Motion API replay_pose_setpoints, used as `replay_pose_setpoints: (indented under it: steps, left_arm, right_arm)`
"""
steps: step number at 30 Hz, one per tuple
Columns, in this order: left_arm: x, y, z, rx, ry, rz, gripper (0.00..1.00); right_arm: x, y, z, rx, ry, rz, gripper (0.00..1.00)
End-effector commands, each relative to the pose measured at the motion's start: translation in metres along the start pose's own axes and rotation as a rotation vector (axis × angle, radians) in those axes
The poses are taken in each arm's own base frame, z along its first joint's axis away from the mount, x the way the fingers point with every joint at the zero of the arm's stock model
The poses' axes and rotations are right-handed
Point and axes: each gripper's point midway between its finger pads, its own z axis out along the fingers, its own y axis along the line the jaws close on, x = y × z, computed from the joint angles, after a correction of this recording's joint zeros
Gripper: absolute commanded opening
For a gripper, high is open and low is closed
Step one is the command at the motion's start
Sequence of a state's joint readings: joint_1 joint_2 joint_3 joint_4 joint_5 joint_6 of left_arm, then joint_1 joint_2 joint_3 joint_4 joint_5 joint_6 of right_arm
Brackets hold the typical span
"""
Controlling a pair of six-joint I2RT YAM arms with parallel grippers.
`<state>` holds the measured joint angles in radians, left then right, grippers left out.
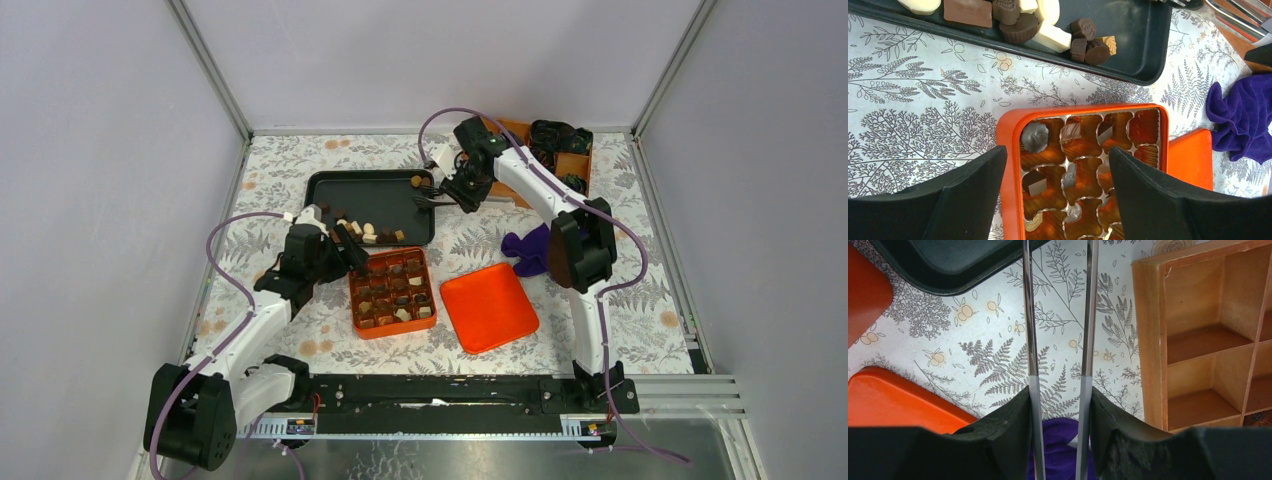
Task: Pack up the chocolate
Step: Pick up the fake chocolate from the plate.
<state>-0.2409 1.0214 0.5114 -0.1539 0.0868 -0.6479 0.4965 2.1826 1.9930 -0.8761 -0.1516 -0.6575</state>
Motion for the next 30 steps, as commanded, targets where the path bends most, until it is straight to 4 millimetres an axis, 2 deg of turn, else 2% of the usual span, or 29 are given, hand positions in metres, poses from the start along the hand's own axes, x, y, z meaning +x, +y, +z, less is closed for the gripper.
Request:
replay_pose_setpoints:
  steps: [1, 14, 25, 30]
  left_arm:
    - [-0.019, -0.013, -0.002, 0.05, -0.06, 0.019, 0.82]
    - [-0.015, -0.012, -0.002, 0.054, -0.053, 0.013, 0.82]
    - [-0.016, -0.011, -0.005, 0.051, -0.061, 0.012, 0.82]
    - [-0.014, -0.01, -0.004, 0.051, -0.057, 0.01, 0.82]
  right_arm:
    - [-0.016, 0.005, -0.017, -0.012, -0.051, -0.025, 0.47]
    - [-0.012, 0.014, -0.01, -0.034, -0.007, -0.025, 0.49]
    - [-0.024, 0.026, -0.013, -0.041, 0.003, -0.081, 0.48]
    - [-0.026, 0.018, -0.018, 0.006, 0.001, -0.085, 0.48]
